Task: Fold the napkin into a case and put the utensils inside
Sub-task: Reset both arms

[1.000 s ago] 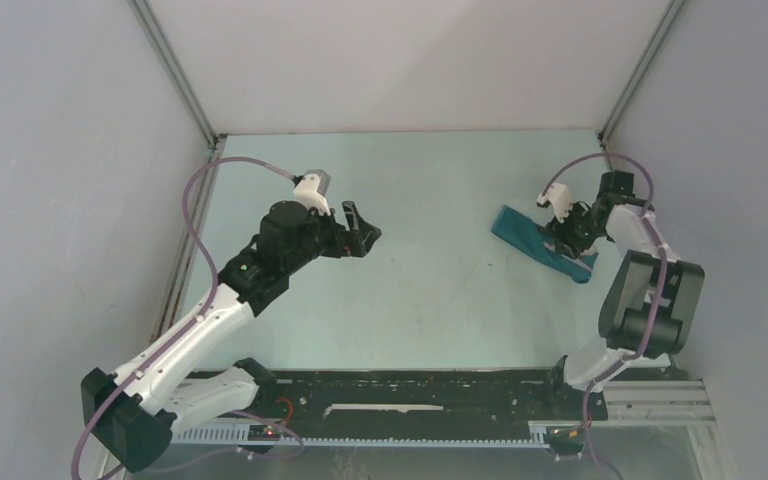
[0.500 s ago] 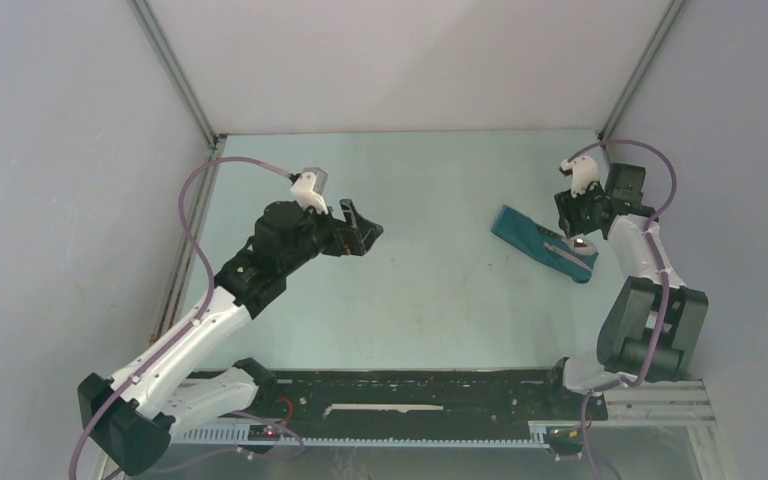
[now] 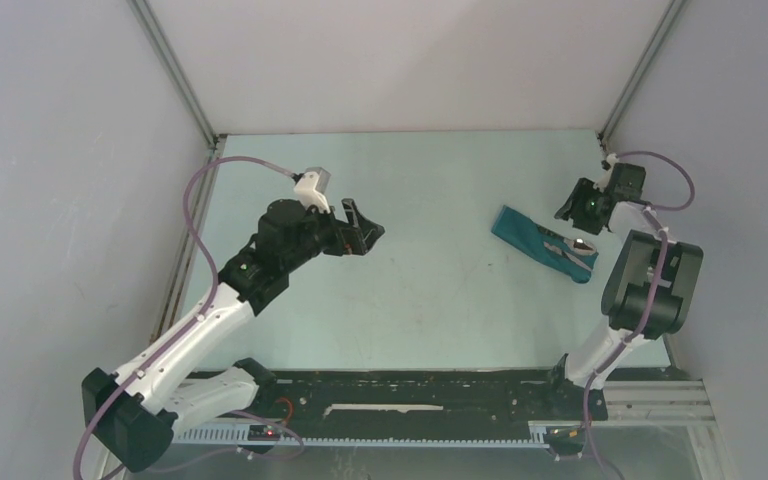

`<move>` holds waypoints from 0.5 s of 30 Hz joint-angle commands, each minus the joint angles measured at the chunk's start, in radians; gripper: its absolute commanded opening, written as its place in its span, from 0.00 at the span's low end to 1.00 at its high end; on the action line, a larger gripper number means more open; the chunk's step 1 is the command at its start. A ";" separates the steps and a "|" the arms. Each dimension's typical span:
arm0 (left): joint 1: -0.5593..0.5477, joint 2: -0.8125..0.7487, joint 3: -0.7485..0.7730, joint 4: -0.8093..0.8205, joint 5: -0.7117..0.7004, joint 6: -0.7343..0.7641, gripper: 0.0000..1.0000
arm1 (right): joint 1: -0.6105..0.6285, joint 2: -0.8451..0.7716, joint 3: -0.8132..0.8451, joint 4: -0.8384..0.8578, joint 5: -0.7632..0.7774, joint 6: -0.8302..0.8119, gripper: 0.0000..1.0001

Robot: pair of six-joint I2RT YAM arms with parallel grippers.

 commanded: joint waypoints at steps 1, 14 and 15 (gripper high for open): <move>0.015 0.001 -0.015 0.034 0.015 -0.006 1.00 | -0.040 0.058 0.044 0.081 -0.010 0.168 0.61; 0.017 0.010 -0.013 0.035 0.021 -0.006 1.00 | -0.055 0.159 0.072 0.004 -0.044 0.170 0.60; 0.017 0.010 -0.014 0.036 0.022 -0.008 1.00 | -0.055 0.157 0.072 -0.002 -0.050 0.167 0.60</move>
